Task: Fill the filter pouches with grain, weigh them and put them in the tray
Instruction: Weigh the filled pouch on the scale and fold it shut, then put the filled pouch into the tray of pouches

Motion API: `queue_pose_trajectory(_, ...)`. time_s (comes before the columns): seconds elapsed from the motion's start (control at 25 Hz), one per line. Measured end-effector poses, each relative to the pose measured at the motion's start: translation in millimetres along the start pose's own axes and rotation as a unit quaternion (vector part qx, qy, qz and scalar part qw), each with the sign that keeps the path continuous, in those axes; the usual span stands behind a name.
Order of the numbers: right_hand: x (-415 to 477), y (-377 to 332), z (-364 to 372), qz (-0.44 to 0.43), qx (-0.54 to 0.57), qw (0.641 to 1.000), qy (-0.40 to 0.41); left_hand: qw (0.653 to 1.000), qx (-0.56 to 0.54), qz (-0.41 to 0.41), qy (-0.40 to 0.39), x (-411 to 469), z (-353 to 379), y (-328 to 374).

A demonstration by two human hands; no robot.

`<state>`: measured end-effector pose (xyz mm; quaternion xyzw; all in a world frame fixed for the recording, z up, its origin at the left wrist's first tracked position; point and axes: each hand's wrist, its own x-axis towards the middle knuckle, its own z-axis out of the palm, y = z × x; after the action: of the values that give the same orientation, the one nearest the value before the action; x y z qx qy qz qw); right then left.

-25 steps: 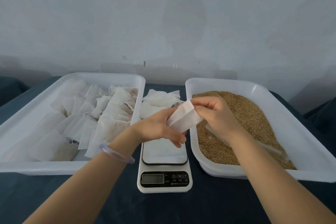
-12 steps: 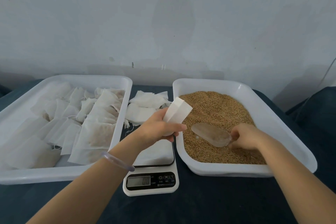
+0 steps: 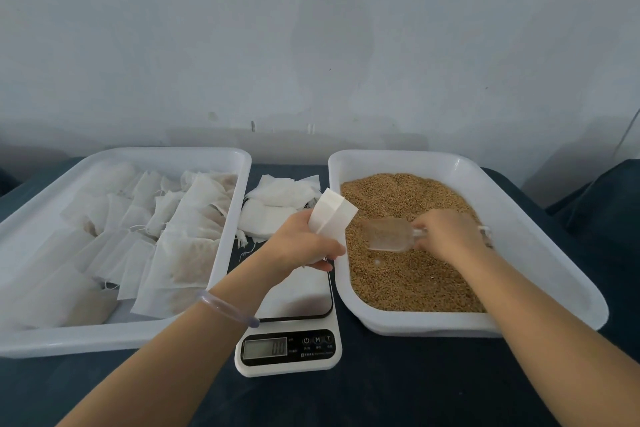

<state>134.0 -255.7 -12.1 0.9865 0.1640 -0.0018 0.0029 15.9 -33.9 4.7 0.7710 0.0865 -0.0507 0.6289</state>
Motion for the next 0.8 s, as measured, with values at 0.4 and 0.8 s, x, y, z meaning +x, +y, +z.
queue_pose_trajectory(0.4, -20.6, 46.8, -10.6, 0.024, 0.178, 0.983, -0.022, 0.995, 0.088, 0.034, 0.039, 12.6, 4.7, 8.6)
queue_pose_trajectory(0.8, -50.0, 66.7, -53.2, 0.001, 0.280, 0.960, 0.030, 0.967, 0.225, 0.107, 0.057, 24.4, 17.1, 20.2)
